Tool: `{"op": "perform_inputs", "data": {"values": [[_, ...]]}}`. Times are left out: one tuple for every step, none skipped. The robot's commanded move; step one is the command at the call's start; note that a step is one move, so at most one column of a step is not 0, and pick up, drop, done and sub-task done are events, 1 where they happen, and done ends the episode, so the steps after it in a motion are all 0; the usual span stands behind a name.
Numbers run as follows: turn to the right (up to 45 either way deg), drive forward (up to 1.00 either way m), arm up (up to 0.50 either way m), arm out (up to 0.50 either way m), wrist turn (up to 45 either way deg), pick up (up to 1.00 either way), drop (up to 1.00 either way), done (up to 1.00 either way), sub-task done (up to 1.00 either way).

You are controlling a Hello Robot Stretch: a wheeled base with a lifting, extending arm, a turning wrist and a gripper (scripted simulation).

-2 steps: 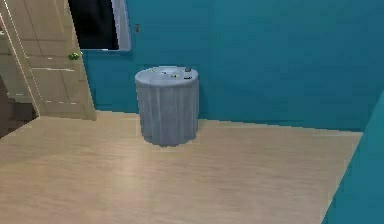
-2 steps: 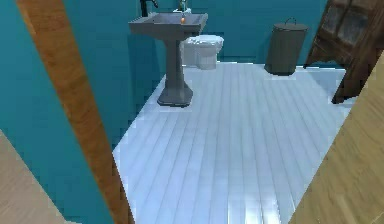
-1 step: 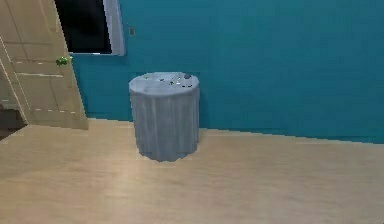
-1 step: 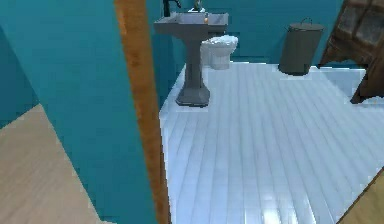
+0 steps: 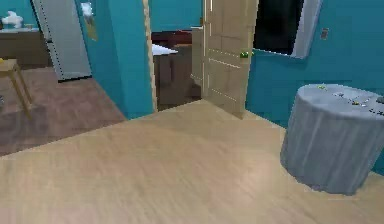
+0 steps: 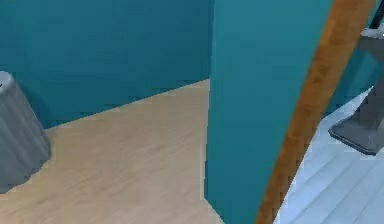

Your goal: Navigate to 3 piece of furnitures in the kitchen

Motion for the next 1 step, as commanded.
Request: {"op": "perform_inputs", "data": {"values": [[-36.0, 0.0, 0.0, 0.0, 0.0, 0.0, 0.0, 0.0, 0.0]]}}
